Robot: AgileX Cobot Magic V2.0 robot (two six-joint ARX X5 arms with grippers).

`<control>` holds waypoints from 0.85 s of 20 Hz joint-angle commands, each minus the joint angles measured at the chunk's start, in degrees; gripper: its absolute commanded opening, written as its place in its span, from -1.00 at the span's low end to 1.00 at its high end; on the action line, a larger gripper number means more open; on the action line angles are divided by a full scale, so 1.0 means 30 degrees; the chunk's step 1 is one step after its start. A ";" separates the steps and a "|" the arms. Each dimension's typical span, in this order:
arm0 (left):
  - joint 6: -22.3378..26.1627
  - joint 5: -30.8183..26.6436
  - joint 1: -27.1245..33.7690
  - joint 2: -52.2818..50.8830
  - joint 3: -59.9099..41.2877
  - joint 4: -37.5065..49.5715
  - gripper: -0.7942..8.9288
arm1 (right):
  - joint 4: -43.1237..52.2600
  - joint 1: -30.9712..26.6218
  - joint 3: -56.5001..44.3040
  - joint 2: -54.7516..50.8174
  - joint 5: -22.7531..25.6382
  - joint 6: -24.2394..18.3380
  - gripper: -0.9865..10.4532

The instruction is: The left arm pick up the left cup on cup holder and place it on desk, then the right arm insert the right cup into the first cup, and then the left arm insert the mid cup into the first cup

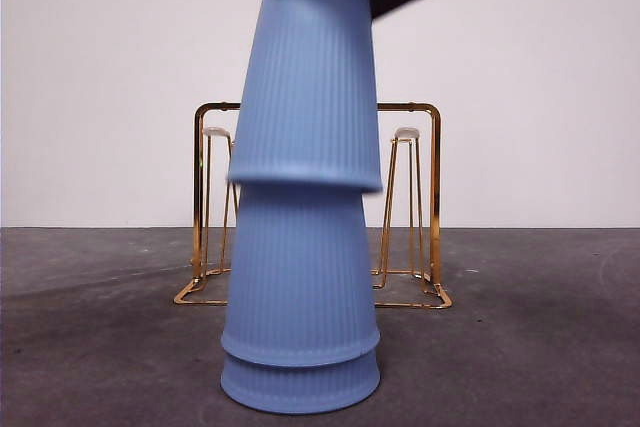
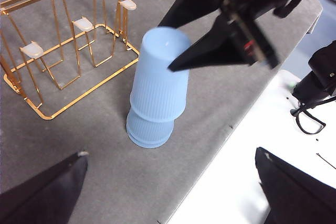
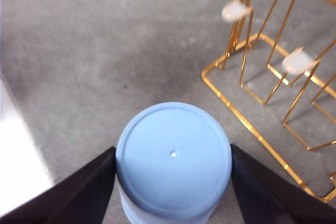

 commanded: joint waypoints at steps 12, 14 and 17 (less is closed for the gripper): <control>-0.0029 -0.0051 -0.0153 0.0117 0.0357 0.0153 0.20 | 0.1967 0.1086 -0.1158 0.2331 0.0634 0.0102 -0.37; -0.0029 -0.0051 -0.0153 0.0117 0.0357 0.0153 0.20 | 0.2448 0.1086 -0.1821 0.2339 0.0663 0.0197 -0.37; 0.0036 -0.0058 -0.0153 0.0124 0.0357 0.0182 0.20 | 0.2433 0.1086 -0.2149 0.2339 0.0663 0.0197 -0.36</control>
